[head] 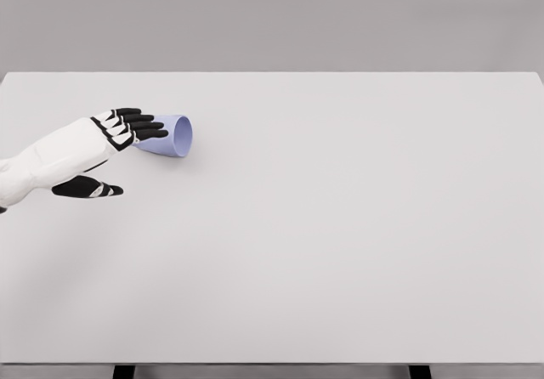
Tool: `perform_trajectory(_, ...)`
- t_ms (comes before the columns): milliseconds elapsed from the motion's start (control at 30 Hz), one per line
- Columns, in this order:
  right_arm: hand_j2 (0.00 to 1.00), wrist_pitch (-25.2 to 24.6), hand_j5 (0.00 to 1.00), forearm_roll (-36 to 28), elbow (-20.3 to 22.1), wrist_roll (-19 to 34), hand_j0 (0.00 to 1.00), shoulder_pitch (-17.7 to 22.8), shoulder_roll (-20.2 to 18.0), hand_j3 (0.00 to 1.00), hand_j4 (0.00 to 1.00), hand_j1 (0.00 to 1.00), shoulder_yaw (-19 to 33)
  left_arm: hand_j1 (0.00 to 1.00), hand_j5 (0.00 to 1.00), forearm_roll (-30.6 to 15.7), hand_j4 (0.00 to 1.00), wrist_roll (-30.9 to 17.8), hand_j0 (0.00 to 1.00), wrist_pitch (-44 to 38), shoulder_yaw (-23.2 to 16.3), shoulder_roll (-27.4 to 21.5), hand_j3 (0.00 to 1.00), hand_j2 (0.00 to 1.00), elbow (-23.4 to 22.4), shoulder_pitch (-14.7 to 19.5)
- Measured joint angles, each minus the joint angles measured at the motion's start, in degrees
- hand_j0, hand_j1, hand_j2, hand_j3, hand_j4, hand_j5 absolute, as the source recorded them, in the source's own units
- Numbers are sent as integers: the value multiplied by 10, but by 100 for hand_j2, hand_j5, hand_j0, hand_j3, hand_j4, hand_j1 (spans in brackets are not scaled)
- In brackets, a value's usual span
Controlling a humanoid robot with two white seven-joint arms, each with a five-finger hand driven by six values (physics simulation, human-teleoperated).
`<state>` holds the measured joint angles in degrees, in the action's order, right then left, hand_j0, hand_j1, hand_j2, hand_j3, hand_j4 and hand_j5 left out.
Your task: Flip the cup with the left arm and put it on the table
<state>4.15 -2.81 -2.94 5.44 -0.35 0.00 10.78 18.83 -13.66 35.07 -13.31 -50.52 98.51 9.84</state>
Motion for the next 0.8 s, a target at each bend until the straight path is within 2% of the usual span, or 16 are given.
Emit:
perform_trajectory(333, 100, 1, 100, -2, 0, 1, 100, 1, 0, 100, 100, 100, -1, 100, 100, 3, 100, 0, 100, 0, 10, -3, 100, 100, -1, 4)
perform_trajectory(567, 100, 1, 100, -2, 0, 1, 100, 1, 0, 100, 100, 100, 0, 100, 100, -2, 100, -6, 100, 0, 35, 3, 100, 100, -10, 33)
perform_trajectory(667, 100, 1, 100, -2, 0, 1, 100, 1, 0, 100, 100, 100, 0, 100, 100, -18, 100, -118, 100, -17, 38, 10, 100, 100, -12, 118)
perform_trajectory(733, 100, 1, 100, -2, 0, 1, 100, 0, 0, 100, 100, 100, 0, 100, 100, -28, 100, -165, 100, -91, 38, 28, 100, 100, -15, 138)
perform_trajectory(800, 100, 1, 100, -2, 0, 1, 100, 1, 0, 100, 100, 100, 0, 100, 100, -34, 100, -188, 100, -169, 28, 44, 100, 100, -28, 159)
